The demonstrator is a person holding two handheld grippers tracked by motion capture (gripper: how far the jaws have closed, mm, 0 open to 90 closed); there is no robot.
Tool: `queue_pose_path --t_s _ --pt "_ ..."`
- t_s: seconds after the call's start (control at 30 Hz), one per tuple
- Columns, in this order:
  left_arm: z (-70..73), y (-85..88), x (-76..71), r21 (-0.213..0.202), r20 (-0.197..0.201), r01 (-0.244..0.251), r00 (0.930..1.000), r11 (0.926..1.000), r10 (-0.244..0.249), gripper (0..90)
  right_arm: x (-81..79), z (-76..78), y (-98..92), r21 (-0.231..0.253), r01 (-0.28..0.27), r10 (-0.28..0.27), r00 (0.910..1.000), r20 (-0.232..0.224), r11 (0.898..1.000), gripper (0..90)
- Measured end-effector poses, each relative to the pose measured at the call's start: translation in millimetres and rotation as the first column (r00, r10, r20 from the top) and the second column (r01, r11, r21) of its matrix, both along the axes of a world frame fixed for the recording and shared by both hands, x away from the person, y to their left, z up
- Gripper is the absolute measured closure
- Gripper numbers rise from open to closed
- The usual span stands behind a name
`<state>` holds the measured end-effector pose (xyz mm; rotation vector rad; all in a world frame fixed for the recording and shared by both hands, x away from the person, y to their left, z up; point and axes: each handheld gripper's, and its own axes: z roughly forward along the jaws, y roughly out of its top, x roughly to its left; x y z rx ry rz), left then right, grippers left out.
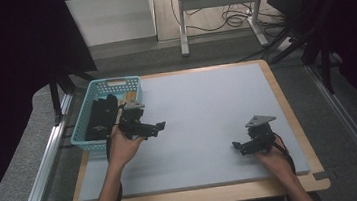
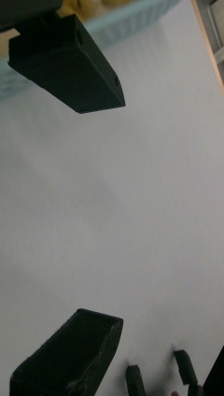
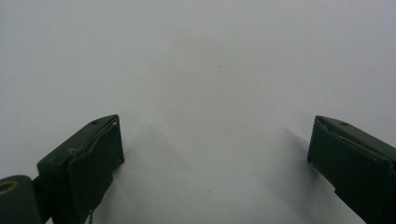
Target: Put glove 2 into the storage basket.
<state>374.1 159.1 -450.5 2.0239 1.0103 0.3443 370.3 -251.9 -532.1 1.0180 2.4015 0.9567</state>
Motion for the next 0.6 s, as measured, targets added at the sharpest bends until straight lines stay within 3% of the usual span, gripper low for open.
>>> queue_pose_path --t_s 0.3,0.6 --pt "-14.8 -34.1 -12.3 0.018 0.012 0.071 0.9974 0.9973 -0.071 0.0 0.1 0.0 -0.1 0.000 0.000 0.000 1.0000 0.000 1.000 3.2" --pt "-36.4 -51.9 -24.6 0.023 0.006 0.116 0.9932 0.9929 -0.117 0.0 -0.1 0.0 -0.1 0.000 -0.001 0.001 1.0000 0.001 1.000 3.3"
